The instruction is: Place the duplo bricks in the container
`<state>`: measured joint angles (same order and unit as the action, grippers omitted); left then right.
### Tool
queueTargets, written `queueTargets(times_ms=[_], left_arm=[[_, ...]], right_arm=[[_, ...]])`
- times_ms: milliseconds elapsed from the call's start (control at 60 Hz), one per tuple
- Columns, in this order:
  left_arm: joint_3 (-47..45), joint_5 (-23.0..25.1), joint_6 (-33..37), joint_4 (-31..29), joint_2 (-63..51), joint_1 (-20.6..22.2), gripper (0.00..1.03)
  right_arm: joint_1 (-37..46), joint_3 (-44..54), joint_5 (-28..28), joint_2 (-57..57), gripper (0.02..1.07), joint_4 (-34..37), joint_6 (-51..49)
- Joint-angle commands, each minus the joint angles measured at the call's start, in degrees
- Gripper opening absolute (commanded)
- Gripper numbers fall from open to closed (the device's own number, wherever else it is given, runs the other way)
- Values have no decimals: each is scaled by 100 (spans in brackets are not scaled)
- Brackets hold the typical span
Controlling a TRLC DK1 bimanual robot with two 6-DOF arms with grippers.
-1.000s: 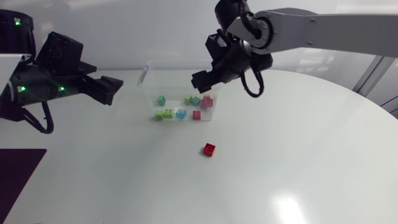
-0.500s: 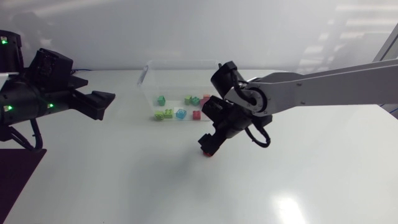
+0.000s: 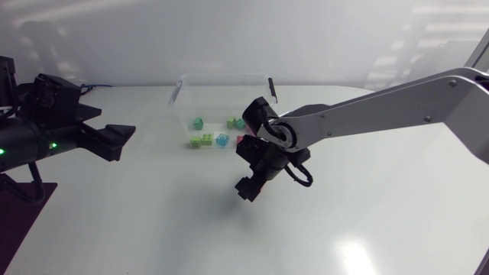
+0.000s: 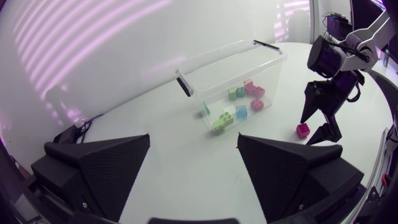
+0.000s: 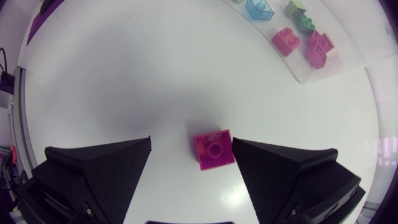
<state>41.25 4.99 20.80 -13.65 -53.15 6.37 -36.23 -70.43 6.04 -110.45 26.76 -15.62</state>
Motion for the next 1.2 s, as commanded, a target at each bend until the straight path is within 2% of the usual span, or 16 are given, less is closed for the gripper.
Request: queueTargets(times_ms=[0,217,417,467,500,533,650,717,917,1183], left_arm=[[-153,-42,74,-15,103,-48,98],[-162,-42,91,3,111,-57,98],[-170,-42,91,3,111,-48,98],[-170,-42,91,3,111,-48,98],[-170,-42,91,3,111,-48,98],[-170,-42,91,11,111,-39,98],[-153,-42,100,11,111,-39,98],[-153,-42,100,3,111,-39,98],[-170,-42,118,-50,208,-66,98],[-250,-42,3,-120,560,-259,98]], right_arm=[[46,-155,20,-134,96,4,-152],[204,-190,20,-249,95,39,-266],[230,-128,20,-424,84,75,-372],[230,-120,28,-433,77,75,-389],[230,-120,28,-442,67,75,-398],[230,-120,28,-442,53,66,-398],[230,-67,72,-372,19,-5,-398],[230,12,81,-249,15,-31,-398],[230,109,-15,472,14,57,-284],[248,-955,-33,1290,14,602,173]])
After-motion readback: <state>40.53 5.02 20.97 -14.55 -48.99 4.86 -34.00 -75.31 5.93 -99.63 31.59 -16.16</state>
